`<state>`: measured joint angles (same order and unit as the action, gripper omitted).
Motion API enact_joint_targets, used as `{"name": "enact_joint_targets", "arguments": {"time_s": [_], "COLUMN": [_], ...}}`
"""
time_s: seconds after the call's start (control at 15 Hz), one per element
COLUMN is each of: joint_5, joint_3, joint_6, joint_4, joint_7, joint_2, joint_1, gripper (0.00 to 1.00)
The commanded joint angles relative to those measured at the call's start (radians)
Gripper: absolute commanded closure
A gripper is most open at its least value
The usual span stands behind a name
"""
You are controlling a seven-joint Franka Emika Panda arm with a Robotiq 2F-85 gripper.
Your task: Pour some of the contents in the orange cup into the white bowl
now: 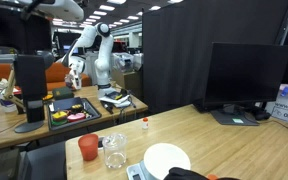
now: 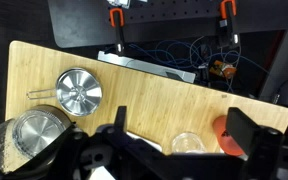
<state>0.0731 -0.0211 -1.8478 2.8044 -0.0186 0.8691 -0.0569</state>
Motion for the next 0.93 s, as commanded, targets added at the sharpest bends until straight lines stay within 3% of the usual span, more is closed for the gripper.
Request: {"name": "enact_joint_targets", "arguments": {"time_s": [0.0,0.2,0.6,0.67,0.87], "joint_5": [0.0,-0.008,-0.113,-0.098,-0.107], "joint_3": [0.0,0.015,0.054,0.06,0.067], "joint_6": [0.002,-0.023,0.022,0.004,0.007], "joint_4": [-0.001,-0.009,-0.03,-0.029,-0.025], "joint_7": [-0.001,0.007,0.047,0.012,0.019], "joint_2": [-0.001,0.026,0.028,0.036,0.036], "joint_1": [0.001,0.028,0.172,0.144,0.17], "gripper": [0.0,0.0,0.0,0.0,0.0]}}
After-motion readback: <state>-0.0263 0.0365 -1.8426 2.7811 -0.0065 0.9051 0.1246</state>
